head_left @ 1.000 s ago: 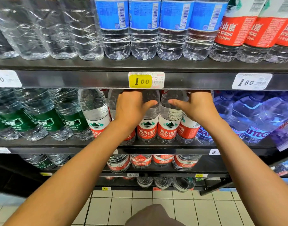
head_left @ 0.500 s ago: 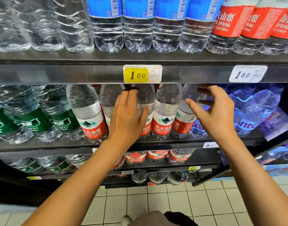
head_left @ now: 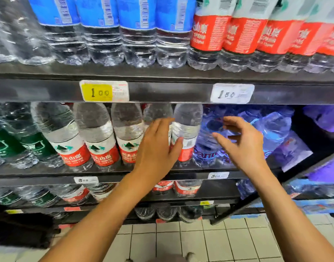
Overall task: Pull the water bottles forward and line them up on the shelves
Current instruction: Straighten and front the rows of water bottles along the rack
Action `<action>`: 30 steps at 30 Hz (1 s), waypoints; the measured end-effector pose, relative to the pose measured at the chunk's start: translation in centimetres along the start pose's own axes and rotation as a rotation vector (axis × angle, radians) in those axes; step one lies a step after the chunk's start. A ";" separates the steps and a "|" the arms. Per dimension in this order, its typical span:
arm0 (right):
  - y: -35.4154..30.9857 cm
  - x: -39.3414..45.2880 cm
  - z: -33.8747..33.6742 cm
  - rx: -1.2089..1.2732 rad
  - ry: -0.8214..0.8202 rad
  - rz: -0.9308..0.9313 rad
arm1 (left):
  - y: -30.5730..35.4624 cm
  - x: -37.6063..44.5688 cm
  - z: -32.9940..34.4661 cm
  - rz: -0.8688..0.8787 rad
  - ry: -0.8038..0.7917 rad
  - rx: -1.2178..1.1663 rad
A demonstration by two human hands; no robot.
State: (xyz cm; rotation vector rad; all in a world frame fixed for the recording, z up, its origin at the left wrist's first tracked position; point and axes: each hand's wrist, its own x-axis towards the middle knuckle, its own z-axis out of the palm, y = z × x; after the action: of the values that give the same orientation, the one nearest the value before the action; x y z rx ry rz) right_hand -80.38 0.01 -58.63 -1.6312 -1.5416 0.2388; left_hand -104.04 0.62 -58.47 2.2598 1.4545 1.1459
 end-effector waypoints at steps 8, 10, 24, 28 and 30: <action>4.6 2.3 -2.8 0.004 -0.129 -0.076 | 3.8 4.4 3.8 -0.179 0.129 0.171; 5.1 2.8 -2.7 -0.025 -0.136 -0.110 | 4.1 5.5 4.2 -0.220 0.082 0.258; 2.5 5.0 1.8 -0.436 -0.121 -0.085 | 5.0 7.4 4.0 -0.146 0.033 0.225; 2.9 5.9 1.4 -0.376 -0.168 -0.088 | 5.1 7.6 3.9 -0.159 -0.001 0.223; 3.0 6.4 0.9 -0.314 -0.220 -0.102 | 5.1 7.6 3.7 -0.161 -0.028 0.218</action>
State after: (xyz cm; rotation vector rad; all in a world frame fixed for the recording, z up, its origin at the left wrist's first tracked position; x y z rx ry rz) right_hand -77.39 6.42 -58.60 -1.8076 -1.9004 0.1279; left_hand -96.36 5.39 -54.39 2.2334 1.7909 0.9450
